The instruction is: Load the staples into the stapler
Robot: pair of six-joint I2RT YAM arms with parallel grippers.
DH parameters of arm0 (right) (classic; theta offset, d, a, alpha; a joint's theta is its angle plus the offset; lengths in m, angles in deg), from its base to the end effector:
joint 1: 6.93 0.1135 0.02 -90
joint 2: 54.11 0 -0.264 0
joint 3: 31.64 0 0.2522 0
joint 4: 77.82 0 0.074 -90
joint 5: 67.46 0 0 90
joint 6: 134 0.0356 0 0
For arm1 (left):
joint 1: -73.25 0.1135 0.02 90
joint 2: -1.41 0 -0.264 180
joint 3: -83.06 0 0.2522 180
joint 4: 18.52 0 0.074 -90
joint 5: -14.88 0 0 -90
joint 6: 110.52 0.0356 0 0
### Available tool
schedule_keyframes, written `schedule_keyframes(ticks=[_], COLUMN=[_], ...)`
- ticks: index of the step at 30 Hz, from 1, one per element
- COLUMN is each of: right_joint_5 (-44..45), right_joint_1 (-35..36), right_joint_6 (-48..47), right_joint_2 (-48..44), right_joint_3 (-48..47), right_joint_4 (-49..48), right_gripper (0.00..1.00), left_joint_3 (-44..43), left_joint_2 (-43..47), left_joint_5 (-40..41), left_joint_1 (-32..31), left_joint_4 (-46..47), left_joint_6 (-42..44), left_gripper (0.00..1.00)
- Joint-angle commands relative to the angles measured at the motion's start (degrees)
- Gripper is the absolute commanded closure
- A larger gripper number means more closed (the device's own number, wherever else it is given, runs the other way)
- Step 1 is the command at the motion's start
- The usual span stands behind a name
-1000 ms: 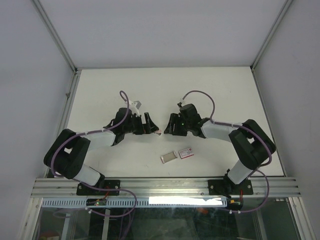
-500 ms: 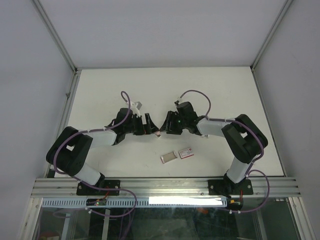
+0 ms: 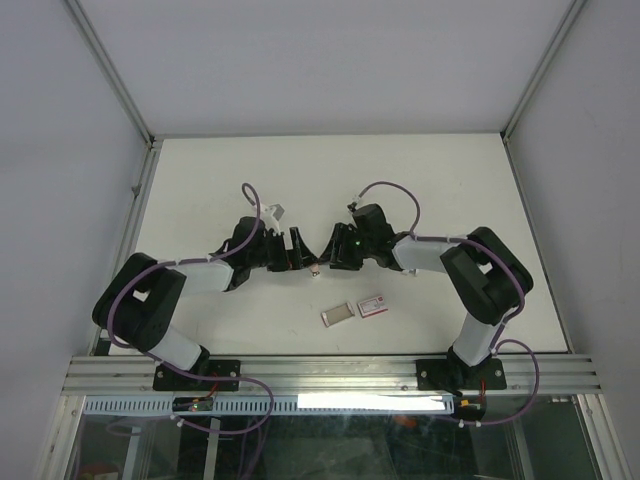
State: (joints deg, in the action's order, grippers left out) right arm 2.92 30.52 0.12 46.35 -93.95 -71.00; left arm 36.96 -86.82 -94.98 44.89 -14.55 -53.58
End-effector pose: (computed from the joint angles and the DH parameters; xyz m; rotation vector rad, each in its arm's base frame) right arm 0.2645 0.2177 0.1413 -0.0344 2.5745 1.0316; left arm 0.2436 -0.1453 0.1418 0.1040 2.3686 -0.9419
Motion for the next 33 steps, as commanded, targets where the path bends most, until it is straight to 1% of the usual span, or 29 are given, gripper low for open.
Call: schedule_keyframes(ticks=[1, 5, 8, 9, 12, 21, 33], right_joint_5=[0.0, -0.4, -2.0, -2.6, -4.0, -5.9, -7.3], right_joint_1=[0.5, 0.5, 0.5, 0.4, 0.5, 0.5, 0.5], right_joint_6=[0.8, 1.6, 2.4, 2.6, 2.8, 3.6, 4.9], right_joint_2=[-1.3, -2.5, -2.6, -2.5, -2.2, -1.2, 1.1], right_joint_3=[0.8, 2.6, 3.4, 3.6, 3.6, 3.6, 3.3], right_joint_4=[0.4, -0.5, -2.2, -2.9, -4.1, -6.2, -8.8], right_gripper=[0.53, 0.60, 0.68, 0.69, 0.69, 0.62, 0.60], left_joint_3=[1.9, 4.6, 6.6, 7.2, 8.0, 7.3, 7.3], left_joint_2=[3.0, 3.9, 4.5, 4.6, 4.7, 2.1, 0.4], left_joint_5=[-2.5, -4.6, -5.6, -6.0, -6.5, -8.2, -9.3], left_joint_1=[0.7, 0.6, 0.5, 0.4, 0.0, -0.6, -0.7], left_joint_4=[4.7, 7.9, 9.9, 10.7, 12.0, 15.3, 18.2], left_joint_6=[-3.8, -7.8, -9.9, -10.5, -11.3, -12.2, -13.0], left_gripper=[0.11, 0.12, 0.12, 0.13, 0.13, 0.13, 0.14])
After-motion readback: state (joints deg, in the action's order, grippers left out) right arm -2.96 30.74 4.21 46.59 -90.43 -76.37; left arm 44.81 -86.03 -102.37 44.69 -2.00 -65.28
